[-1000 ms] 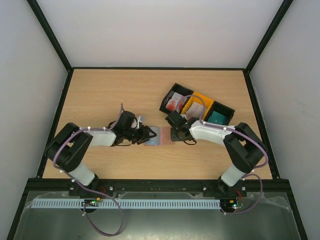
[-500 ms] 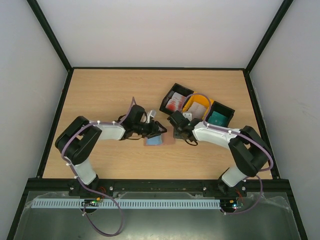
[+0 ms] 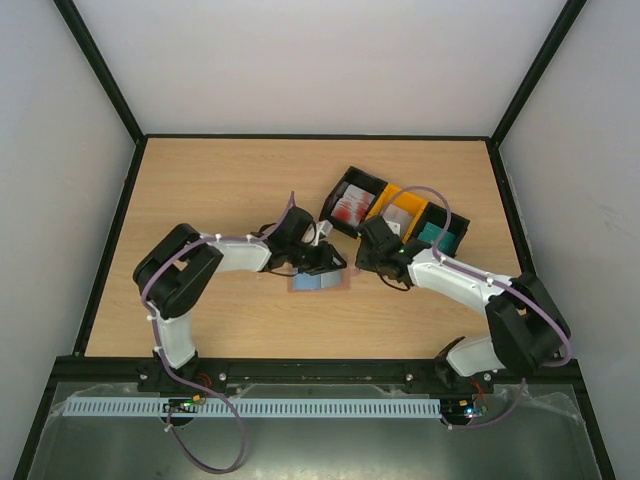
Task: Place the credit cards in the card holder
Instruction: Open the card holder at the center of the board.
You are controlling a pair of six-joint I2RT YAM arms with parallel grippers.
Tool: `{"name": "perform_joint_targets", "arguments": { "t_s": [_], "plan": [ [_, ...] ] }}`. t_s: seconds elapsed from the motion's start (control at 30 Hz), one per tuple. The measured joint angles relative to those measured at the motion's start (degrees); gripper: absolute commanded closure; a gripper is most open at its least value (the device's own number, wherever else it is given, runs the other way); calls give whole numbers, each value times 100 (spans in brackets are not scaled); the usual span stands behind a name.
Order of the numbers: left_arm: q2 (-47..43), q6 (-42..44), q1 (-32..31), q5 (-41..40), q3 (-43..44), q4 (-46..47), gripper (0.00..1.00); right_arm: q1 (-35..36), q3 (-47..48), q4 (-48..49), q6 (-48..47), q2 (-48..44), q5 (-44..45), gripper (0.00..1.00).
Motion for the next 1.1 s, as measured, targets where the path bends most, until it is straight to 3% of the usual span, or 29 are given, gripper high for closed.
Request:
{"name": "perform_joint_targets", "arguments": {
  "t_s": [0.13,0.37,0.73,1.1],
  "plan": [
    [216,125,-50,-201,260,-426,77,-87,-164,297,-33,-2,-636,83],
    [551,402,-48,-518,691,-1080,87,-173,-238,748,-177,179,-1635,85],
    [649,758,-42,-603,835,-1394,89,-175,-223,822,-647,1082,-2481,90],
    [138,881,-42,-979,420,-1759,86,61,-140,1008,-1084,1307,-3237,92]
  ]
}}
